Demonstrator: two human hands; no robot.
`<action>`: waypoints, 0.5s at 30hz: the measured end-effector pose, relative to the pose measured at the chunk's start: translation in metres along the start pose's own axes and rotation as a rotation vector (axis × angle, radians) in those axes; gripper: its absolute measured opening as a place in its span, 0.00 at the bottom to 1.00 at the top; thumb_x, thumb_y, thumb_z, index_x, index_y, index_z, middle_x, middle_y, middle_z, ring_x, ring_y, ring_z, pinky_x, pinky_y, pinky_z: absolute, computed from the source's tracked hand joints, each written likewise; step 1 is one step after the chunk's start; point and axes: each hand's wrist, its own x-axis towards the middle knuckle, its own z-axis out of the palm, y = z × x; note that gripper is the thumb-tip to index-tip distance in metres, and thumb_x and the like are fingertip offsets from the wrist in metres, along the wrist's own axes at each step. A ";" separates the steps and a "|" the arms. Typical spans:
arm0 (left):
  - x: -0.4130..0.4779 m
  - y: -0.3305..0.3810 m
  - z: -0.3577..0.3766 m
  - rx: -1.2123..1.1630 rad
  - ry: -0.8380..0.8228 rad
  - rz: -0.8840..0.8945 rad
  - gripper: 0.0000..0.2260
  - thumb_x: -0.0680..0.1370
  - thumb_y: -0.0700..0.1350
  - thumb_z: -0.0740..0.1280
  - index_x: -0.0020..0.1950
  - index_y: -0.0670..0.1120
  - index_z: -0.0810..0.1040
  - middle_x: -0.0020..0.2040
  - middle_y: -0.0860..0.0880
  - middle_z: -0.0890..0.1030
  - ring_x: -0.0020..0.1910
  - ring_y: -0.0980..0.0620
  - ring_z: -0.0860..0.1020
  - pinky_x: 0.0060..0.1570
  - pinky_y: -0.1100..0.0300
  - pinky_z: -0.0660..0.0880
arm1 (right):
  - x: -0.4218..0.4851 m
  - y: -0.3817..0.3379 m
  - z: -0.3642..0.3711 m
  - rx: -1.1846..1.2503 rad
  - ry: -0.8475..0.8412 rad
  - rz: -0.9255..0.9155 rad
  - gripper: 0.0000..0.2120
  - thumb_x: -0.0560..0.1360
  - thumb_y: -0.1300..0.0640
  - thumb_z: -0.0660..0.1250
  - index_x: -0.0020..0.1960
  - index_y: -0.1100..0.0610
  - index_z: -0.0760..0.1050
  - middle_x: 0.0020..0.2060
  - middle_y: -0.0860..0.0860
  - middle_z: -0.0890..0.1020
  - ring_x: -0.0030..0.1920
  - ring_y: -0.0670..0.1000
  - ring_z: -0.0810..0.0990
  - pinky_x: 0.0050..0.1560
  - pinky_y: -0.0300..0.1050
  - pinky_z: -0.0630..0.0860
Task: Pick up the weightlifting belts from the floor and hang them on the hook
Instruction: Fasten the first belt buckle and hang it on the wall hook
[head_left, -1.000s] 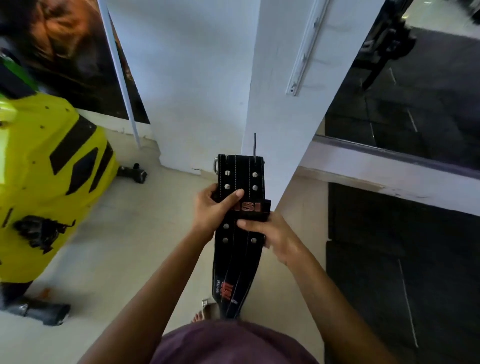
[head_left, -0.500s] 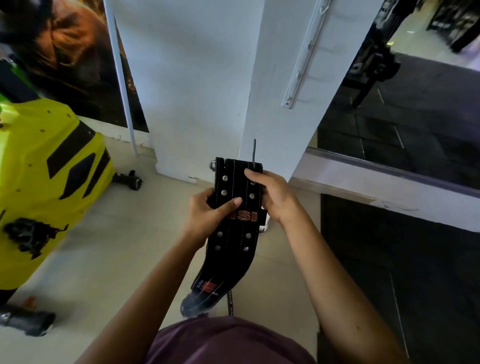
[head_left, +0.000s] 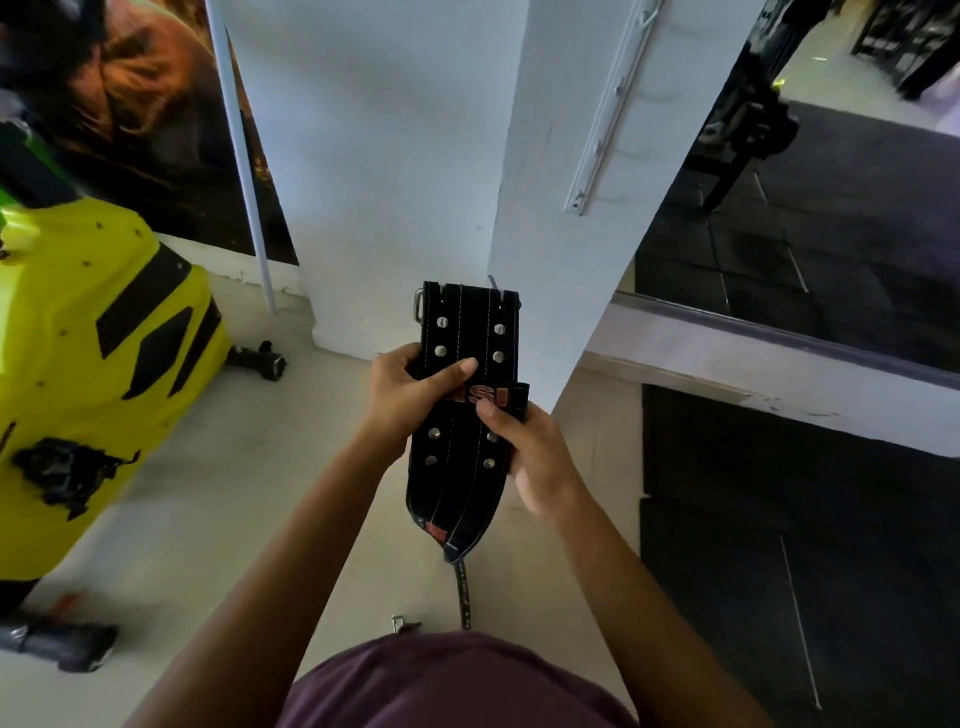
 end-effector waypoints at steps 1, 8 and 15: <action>-0.002 0.002 0.001 -0.016 -0.018 -0.007 0.13 0.69 0.43 0.75 0.51 0.38 0.81 0.46 0.41 0.85 0.43 0.45 0.85 0.42 0.56 0.81 | 0.003 -0.009 0.000 -0.006 0.030 -0.033 0.17 0.69 0.53 0.75 0.56 0.57 0.81 0.53 0.58 0.85 0.55 0.58 0.84 0.60 0.60 0.78; 0.014 0.039 -0.008 -0.128 -0.063 -0.142 0.17 0.74 0.49 0.71 0.52 0.36 0.80 0.46 0.42 0.83 0.44 0.44 0.82 0.45 0.53 0.79 | -0.011 -0.015 0.004 -0.002 0.131 -0.097 0.14 0.70 0.59 0.75 0.53 0.61 0.80 0.50 0.60 0.85 0.52 0.58 0.85 0.56 0.54 0.80; 0.014 0.038 -0.020 0.176 -0.457 -0.119 0.18 0.69 0.37 0.73 0.59 0.38 0.77 0.53 0.42 0.83 0.51 0.48 0.83 0.52 0.58 0.80 | -0.014 -0.018 0.007 0.107 0.201 -0.100 0.14 0.71 0.61 0.73 0.56 0.62 0.78 0.51 0.59 0.85 0.51 0.57 0.85 0.50 0.51 0.81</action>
